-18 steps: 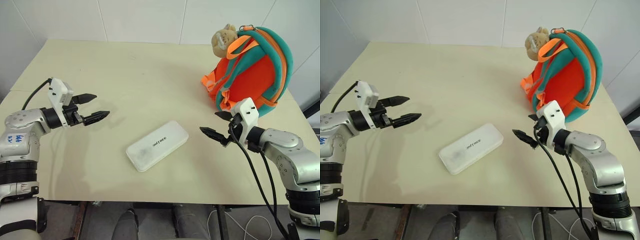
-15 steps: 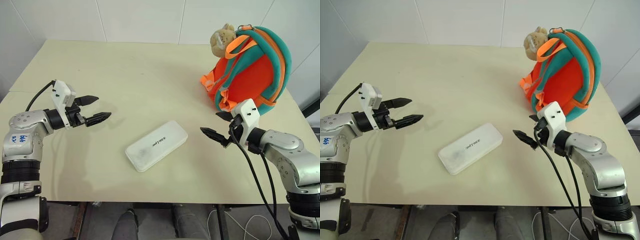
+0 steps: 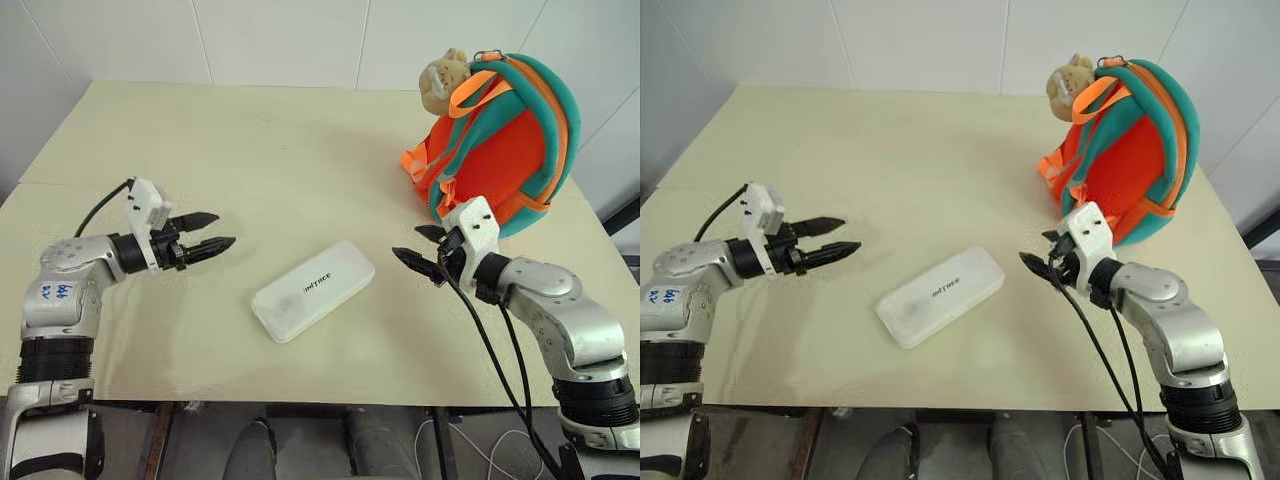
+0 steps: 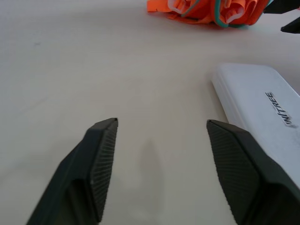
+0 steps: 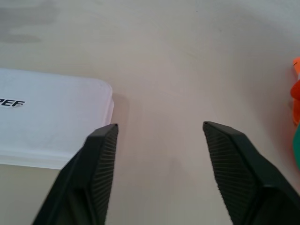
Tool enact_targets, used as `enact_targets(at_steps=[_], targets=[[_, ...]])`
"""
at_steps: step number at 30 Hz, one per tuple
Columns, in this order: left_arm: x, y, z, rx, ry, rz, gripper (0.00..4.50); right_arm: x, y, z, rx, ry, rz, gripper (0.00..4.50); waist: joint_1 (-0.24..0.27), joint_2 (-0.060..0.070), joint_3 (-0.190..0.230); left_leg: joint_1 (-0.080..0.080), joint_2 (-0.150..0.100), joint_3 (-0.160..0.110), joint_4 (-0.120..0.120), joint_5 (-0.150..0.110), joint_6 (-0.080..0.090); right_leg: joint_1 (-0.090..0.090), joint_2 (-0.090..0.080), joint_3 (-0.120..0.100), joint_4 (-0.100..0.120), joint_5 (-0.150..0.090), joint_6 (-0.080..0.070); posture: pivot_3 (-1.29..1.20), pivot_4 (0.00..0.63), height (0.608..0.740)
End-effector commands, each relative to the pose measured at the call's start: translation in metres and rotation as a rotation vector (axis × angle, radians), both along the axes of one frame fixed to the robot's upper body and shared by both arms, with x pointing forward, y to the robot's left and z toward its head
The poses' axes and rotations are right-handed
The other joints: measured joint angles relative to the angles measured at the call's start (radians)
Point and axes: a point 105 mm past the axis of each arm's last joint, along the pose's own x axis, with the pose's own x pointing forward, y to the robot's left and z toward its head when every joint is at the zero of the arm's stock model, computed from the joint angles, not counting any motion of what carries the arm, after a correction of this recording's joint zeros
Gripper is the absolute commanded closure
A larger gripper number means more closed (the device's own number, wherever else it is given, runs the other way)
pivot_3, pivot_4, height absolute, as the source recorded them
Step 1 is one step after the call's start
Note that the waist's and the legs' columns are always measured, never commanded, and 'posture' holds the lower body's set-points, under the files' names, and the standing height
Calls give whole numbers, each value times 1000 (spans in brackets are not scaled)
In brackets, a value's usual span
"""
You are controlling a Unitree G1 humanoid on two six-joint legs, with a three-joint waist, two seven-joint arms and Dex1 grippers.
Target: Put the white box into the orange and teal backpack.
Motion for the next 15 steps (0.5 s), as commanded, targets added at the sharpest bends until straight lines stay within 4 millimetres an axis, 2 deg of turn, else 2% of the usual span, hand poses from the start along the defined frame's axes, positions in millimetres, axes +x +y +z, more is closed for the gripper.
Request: enact_targets(at_steps=[1, 4, 6, 7, 8, 15], targets=[[-9, 0, 9, -2, -23, 4, 2400, 8, 5, 7, -20, -56, -1, 2537, -1, 0, 0, 0, 0, 0, 0, 0, 0, 0, 0, 0, 0, 0, 0, 0, 150, 740], [-16, 0, 2, 5, 55, 8, 3274, 18, 10, 6, -45, -67, -4, 3496, -1, 0, 0, 0, 0, 0, 1, 0, 0, 0, 0, 0, 1, 0, 0, 0, 150, 740], [-21, -1, -1, -28, 97, -2, 3997, 34, 5, -1, -99, -87, -61, 4267, -2, 0, 0, 0, 0, 0, 2, 0, 0, 0, 0, 0, 1, 0, 0, 0, 150, 740], [-23, -1, -2, -35, 114, -5, 4272, 38, 4, -3, -115, -93, -75, 4500, -2, 0, 0, 1, 0, 0, 2, 0, 0, 1, 0, 0, 1, 0, 0, 0, 150, 740], [-24, -1, -3, -39, 125, -6, 4483, 41, 4, -4, -124, -98, -81, 4500, -2, 0, 0, 1, 0, 0, 2, 0, 0, 1, 0, 0, 0, 0, 0, 0, 150, 740], [-60, -12, -30, -48, 475, -55, 4483, 54, 19, -18, -168, -94, -74, 4500, -5, 0, 0, 1, 0, 0, 0, 0, 0, 1, 0, 0, -1, 0, 0, 0, 150, 740]])
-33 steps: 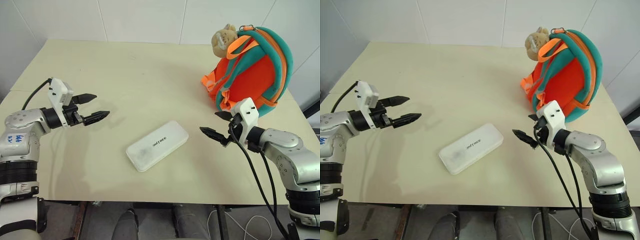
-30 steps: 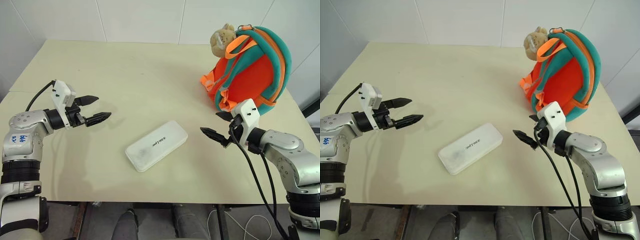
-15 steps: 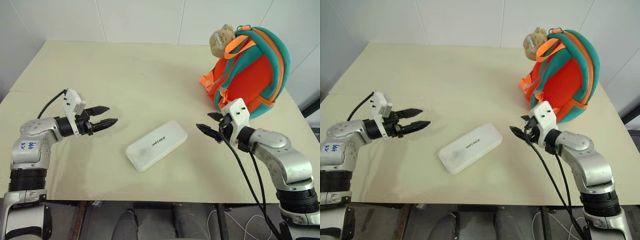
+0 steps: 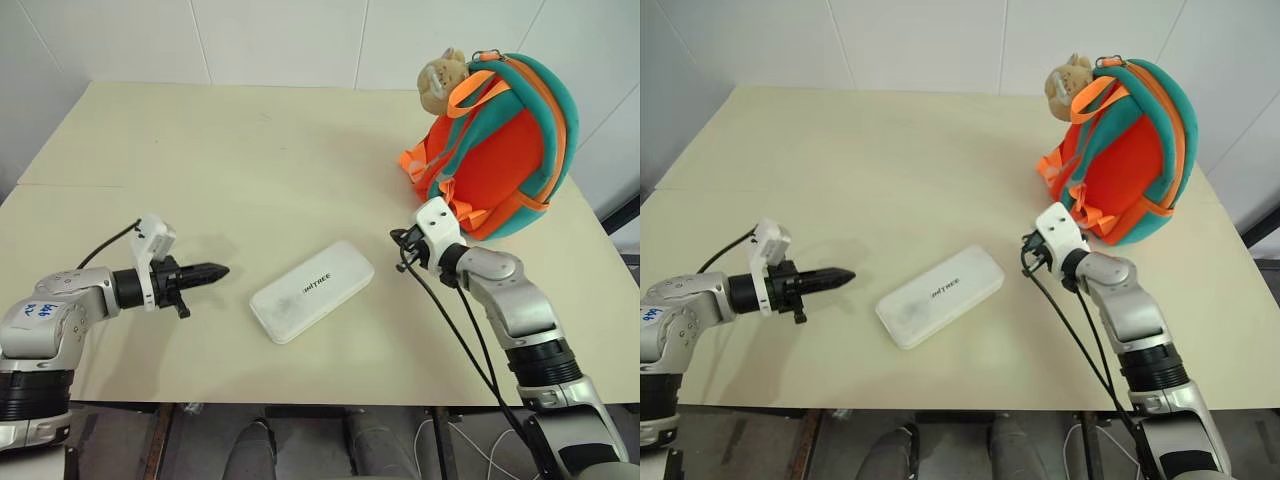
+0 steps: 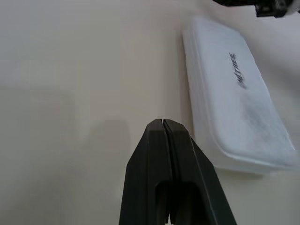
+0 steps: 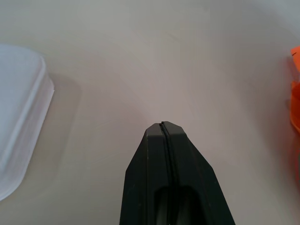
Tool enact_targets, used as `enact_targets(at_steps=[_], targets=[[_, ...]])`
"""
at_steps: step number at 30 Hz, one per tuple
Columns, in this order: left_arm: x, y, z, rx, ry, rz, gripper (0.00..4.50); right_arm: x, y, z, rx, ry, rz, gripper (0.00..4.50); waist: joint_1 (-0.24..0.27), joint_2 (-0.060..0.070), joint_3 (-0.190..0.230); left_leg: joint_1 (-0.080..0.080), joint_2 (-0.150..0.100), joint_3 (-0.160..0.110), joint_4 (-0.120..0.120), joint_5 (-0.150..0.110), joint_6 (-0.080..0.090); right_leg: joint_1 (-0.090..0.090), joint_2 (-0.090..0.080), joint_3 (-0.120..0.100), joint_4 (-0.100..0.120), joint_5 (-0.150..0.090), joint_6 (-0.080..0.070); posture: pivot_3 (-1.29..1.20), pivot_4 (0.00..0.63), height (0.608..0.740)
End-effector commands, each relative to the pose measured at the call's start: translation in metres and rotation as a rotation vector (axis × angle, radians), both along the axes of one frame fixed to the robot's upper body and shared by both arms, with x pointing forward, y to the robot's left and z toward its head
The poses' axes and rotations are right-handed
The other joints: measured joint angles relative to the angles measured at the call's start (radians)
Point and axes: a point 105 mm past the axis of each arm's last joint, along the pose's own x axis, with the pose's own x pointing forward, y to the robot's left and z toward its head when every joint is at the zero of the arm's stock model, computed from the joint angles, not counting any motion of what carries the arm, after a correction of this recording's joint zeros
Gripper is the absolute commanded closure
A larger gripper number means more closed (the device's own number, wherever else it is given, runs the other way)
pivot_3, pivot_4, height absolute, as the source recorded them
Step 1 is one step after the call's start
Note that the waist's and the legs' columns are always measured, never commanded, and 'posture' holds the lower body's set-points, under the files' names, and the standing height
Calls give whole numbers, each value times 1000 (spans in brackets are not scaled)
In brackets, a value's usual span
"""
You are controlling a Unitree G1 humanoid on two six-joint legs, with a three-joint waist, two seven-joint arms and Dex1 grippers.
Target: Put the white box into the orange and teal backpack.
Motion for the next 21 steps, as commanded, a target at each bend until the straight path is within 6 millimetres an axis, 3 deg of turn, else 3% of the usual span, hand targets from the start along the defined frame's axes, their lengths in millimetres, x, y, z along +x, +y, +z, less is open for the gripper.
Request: enact_targets(at_steps=[1, 8, 14, 21], targets=[[-22, -9, -1, 1, 123, -64, 4483, 5, 8, 11, -17, -52, 10, 4500, -1, 0, 0, 0, 0, 0, 0, 0, 0, 0, 0, 0, 0, 0, 0, 0, 150, 740], [-33, -27, -15, -2, 259, -93, 4483, 9, 24, -5, -62, 6, 44, 4500, 0, 0, 0, 1, 0, 0, 1, 0, 0, 0, 0, 0, 1, 0, 0, 0, 150, 740], [-37, -36, -21, -8, 302, -104, 4483, 8, 37, -6, -58, 10, 79, 4500, -1, 0, 0, 1, 0, 0, 0, 0, 0, 0, 0, 0, 1, 0, 0, 0, 150, 740], [-30, -47, -23, -27, 269, -105, 4483, -12, 49, -11, -76, 81, 194, 4500, 0, 0, 0, 1, 0, 0, 0, 0, 0, 1, 0, 0, 1, 0, 0, 0, 150, 740]])
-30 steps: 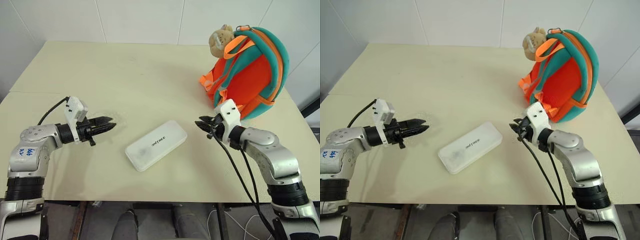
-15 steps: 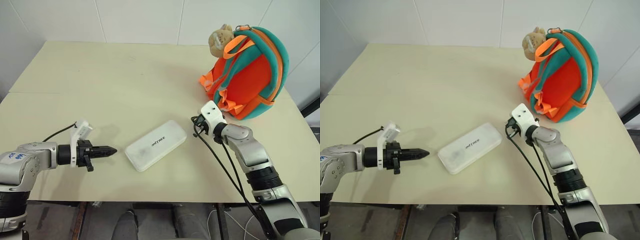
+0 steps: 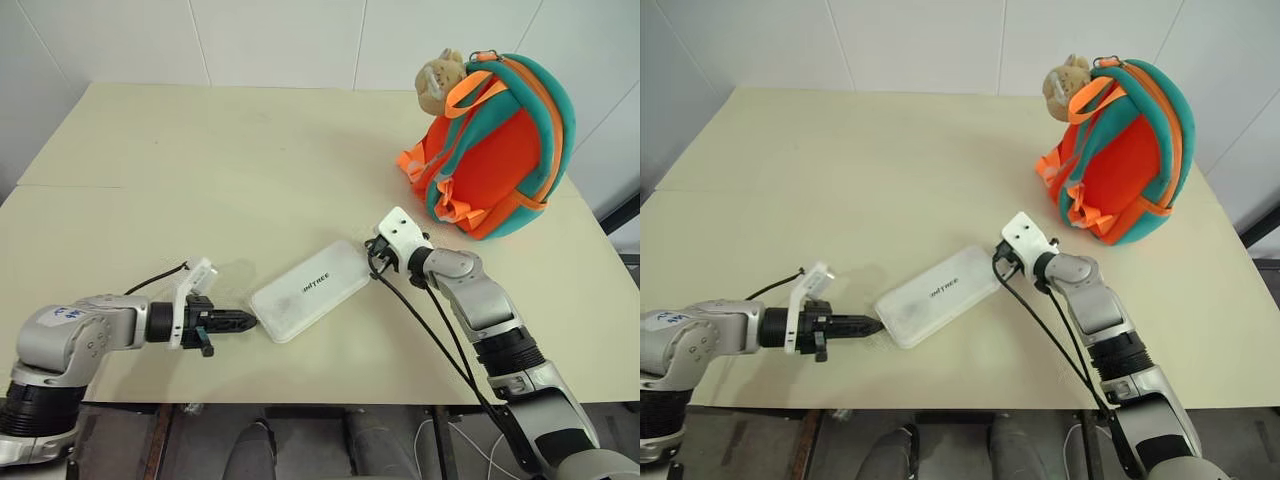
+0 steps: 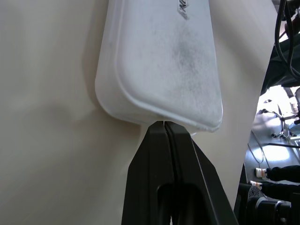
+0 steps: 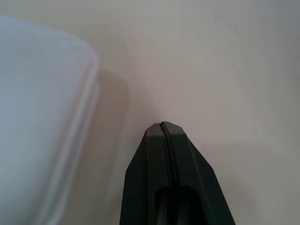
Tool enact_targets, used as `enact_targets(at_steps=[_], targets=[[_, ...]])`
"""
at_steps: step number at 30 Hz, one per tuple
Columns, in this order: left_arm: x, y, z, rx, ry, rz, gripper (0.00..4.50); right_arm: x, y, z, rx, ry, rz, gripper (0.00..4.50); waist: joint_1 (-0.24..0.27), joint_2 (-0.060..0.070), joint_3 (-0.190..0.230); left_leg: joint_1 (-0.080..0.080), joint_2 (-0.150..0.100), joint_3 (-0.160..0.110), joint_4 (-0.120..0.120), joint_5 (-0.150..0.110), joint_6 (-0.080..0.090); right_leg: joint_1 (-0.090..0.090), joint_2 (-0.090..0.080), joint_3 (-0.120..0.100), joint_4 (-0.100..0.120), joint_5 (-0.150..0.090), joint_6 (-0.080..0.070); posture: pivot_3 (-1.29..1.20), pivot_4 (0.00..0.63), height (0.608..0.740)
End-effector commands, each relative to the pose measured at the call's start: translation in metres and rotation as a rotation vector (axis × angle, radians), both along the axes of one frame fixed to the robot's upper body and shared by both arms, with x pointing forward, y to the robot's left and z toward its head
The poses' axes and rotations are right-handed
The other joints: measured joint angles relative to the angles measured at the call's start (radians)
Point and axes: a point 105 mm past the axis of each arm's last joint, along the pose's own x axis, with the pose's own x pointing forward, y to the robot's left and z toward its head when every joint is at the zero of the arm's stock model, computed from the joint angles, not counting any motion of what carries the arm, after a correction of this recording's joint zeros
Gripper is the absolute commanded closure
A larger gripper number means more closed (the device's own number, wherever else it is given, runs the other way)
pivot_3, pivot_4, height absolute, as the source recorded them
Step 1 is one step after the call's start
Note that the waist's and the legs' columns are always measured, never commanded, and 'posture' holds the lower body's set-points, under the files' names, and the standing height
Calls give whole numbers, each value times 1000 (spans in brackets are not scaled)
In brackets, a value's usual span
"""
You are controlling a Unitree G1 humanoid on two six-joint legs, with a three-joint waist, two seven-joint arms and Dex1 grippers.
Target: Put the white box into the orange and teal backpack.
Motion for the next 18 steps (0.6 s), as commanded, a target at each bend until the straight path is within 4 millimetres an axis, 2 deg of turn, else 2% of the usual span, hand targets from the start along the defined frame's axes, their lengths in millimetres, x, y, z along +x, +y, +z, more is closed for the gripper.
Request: enact_targets(at_steps=[1, 7, 14, 18], targets=[[2, -4, 6, -5, -37, -14, 4483, -15, 11, 4, 0, 29, 97, 4500, 1, 0, 0, 0, 0, 0, 0, 0, 0, 0, 0, 0, 0, 0, 0, 0, 150, 740], [6, -7, 4, 7, -52, -9, 4483, -34, 5, 1, -46, 102, 158, 4500, 5, 0, 0, 0, 0, 0, 0, 0, 0, 0, 0, 0, -1, 0, 0, 0, 150, 740], [20, 0, 4, 35, -107, 31, 4483, -49, -1, 0, -72, 157, 198, 4500, 5, 0, 0, 0, 0, 0, 1, 0, 0, 1, 0, 0, -1, 0, 0, 0, 150, 740], [27, 0, 5, 35, -131, 33, 4483, -69, -4, -3, -80, 236, 254, 4500, 6, 0, 0, 0, 0, 0, 1, 0, 0, 1, 0, 0, -2, 0, 0, 0, 150, 740]])
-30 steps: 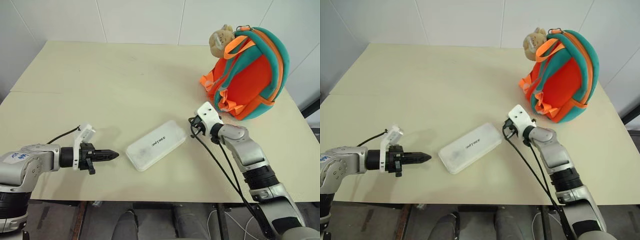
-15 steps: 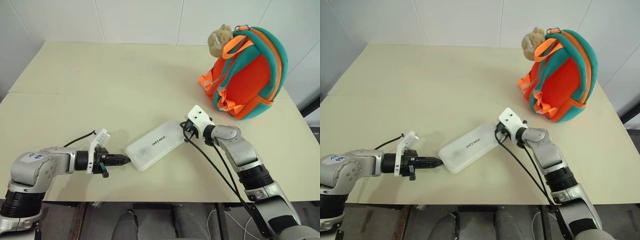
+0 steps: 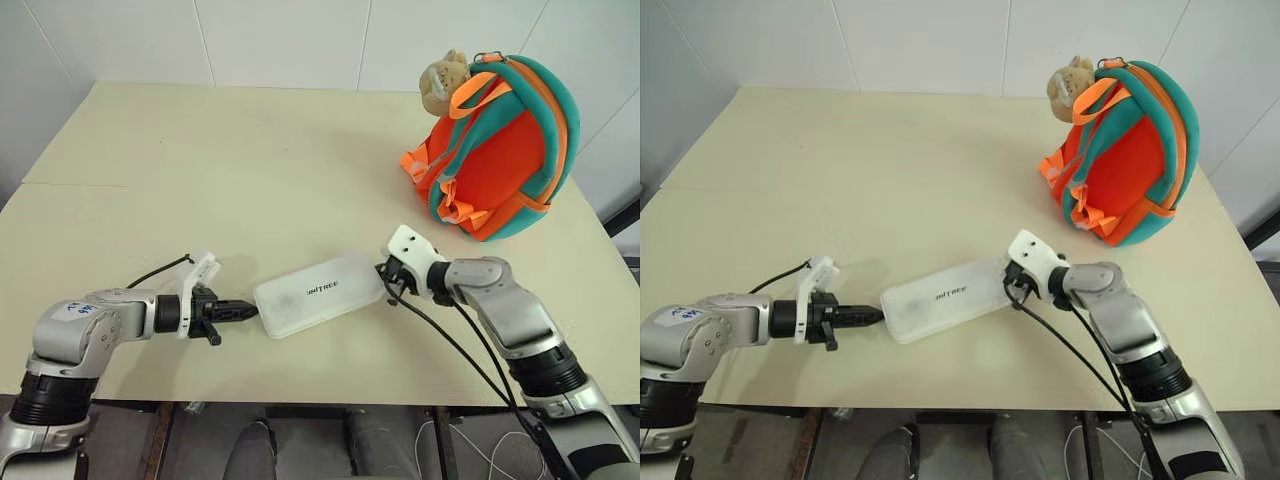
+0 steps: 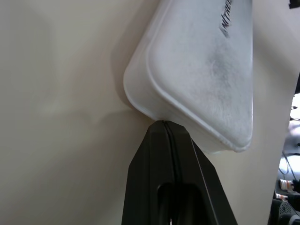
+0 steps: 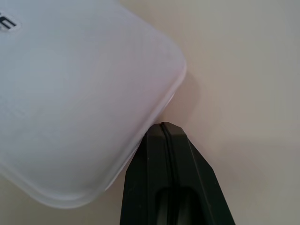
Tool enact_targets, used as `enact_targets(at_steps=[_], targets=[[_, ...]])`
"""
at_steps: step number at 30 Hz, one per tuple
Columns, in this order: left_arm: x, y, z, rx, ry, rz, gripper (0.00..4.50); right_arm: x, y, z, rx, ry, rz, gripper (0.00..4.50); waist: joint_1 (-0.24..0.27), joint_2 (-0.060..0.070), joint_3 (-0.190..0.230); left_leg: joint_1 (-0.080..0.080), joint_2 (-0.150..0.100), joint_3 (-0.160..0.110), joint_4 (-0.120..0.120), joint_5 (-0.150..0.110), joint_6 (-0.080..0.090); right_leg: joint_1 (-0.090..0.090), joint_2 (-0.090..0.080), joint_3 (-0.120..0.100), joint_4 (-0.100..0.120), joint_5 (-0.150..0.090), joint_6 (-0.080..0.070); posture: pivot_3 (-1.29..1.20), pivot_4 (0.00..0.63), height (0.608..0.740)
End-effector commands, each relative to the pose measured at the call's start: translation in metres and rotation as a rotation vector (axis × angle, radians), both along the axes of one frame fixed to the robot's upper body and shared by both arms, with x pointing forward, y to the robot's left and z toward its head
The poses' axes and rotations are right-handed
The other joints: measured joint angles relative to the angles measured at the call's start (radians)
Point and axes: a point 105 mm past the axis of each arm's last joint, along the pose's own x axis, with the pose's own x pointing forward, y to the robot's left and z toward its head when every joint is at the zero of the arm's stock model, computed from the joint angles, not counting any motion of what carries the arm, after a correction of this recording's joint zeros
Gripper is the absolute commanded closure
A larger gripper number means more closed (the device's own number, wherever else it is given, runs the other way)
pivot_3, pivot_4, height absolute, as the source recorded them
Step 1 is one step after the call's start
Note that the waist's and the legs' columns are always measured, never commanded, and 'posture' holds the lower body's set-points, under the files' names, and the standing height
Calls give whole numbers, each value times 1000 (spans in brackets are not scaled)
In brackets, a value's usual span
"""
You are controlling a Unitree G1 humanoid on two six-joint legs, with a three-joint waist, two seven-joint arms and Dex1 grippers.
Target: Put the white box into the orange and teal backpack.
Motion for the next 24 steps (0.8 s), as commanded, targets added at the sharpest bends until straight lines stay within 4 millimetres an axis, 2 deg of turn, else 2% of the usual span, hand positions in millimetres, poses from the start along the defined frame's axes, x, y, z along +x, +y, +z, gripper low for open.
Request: enact_targets(at_steps=[1, 12, 19, 24], targets=[[6, -7, 8, -13, -61, -29, 4483, -24, 13, 0, 30, 81, 115, 4500, 1, 0, 0, 0, 0, 0, 0, 0, 0, 0, 0, 0, 0, 0, 0, 0, 150, 740], [15, -15, 12, -8, -81, -83, 4483, -59, 9, 4, 30, 193, 195, 4500, 2, 0, 0, 0, 0, 0, 0, 0, 0, 0, 0, 0, -1, 0, 0, 0, 150, 740], [7, -20, 12, 5, -43, -140, 4483, -57, -3, 3, 9, 192, 149, 4500, 2, 0, 0, -1, 0, 0, 0, 0, 0, 0, 0, 0, -2, 0, 0, 0, 150, 740], [6, -15, 10, 26, -34, -132, 4483, -54, -6, 1, -1, 187, 128, 4500, 1, -1, 0, -1, 0, 0, 0, -1, 0, 0, 0, 0, -2, 0, 0, 0, 150, 740]])
